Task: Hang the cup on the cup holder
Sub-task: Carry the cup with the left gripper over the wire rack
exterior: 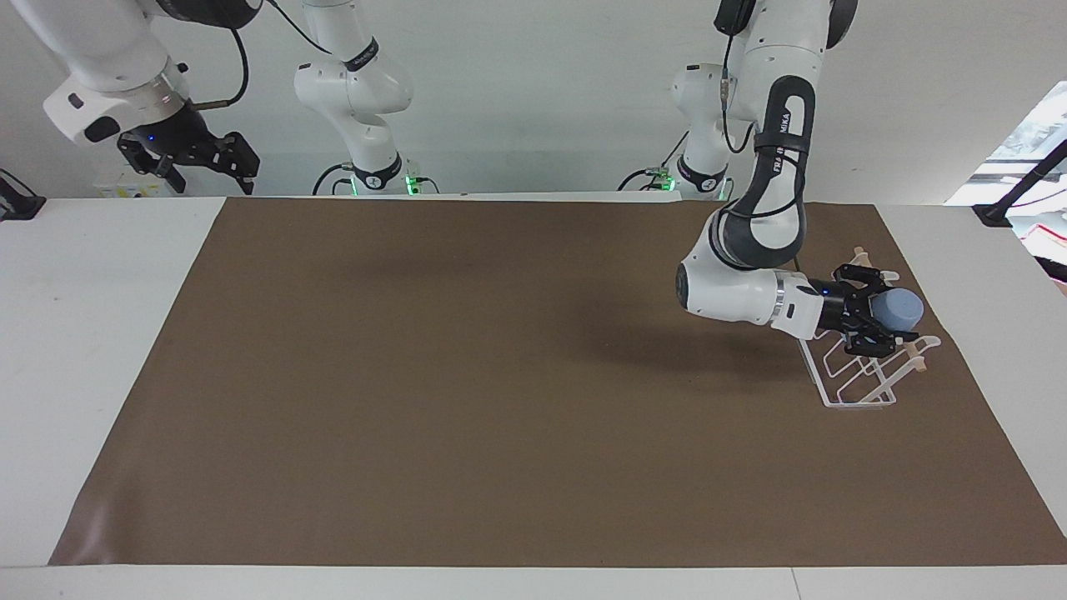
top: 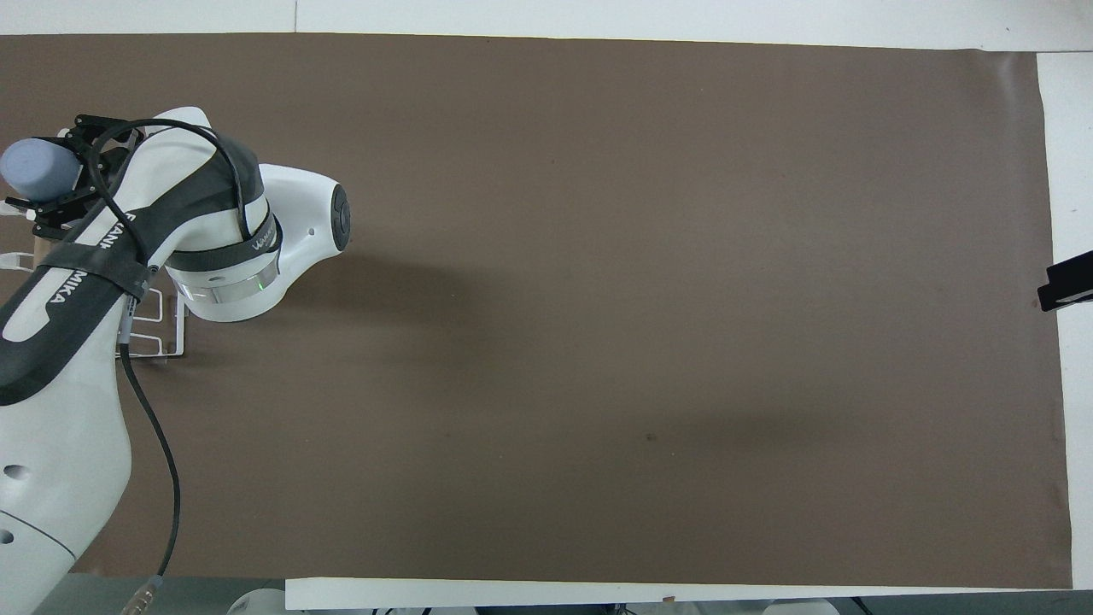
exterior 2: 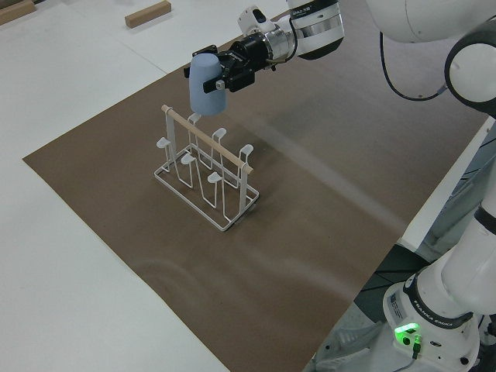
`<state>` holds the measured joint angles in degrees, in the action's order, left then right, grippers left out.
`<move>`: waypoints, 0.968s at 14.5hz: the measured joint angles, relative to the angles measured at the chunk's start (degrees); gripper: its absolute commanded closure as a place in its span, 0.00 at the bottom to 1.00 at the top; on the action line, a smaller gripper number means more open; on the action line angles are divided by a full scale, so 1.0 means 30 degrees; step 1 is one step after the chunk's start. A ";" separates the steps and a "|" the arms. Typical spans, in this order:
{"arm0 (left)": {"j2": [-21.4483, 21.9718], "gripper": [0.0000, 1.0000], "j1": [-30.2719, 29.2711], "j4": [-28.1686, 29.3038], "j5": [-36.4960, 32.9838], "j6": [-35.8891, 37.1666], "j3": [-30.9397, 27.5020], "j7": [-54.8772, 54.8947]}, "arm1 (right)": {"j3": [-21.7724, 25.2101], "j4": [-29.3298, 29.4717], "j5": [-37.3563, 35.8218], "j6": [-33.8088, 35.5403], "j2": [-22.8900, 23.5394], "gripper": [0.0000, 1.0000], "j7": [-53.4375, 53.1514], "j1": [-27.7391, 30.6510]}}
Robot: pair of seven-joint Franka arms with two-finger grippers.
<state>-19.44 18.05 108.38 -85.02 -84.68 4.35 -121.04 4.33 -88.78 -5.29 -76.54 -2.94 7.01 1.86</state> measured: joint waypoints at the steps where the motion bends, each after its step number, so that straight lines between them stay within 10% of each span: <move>1: -0.0033 1.00 -0.0099 -0.0001 -0.0024 -0.0013 0.0007 -0.0168 | 0.0019 -0.0006 0.0000 0.0000 0.0000 0.01 0.0000 0.0001; 14: -0.0601 0.99 -0.1070 -0.0001 -0.0050 -0.1235 0.0041 -0.1649 | 0.0061 -0.0031 0.0000 0.0000 0.0000 0.01 0.0006 -0.0050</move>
<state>-21.24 14.84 108.38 -85.17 -88.38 4.47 -125.99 4.52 -88.87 -5.29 -76.54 -2.94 7.03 1.71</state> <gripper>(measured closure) 0.269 0.004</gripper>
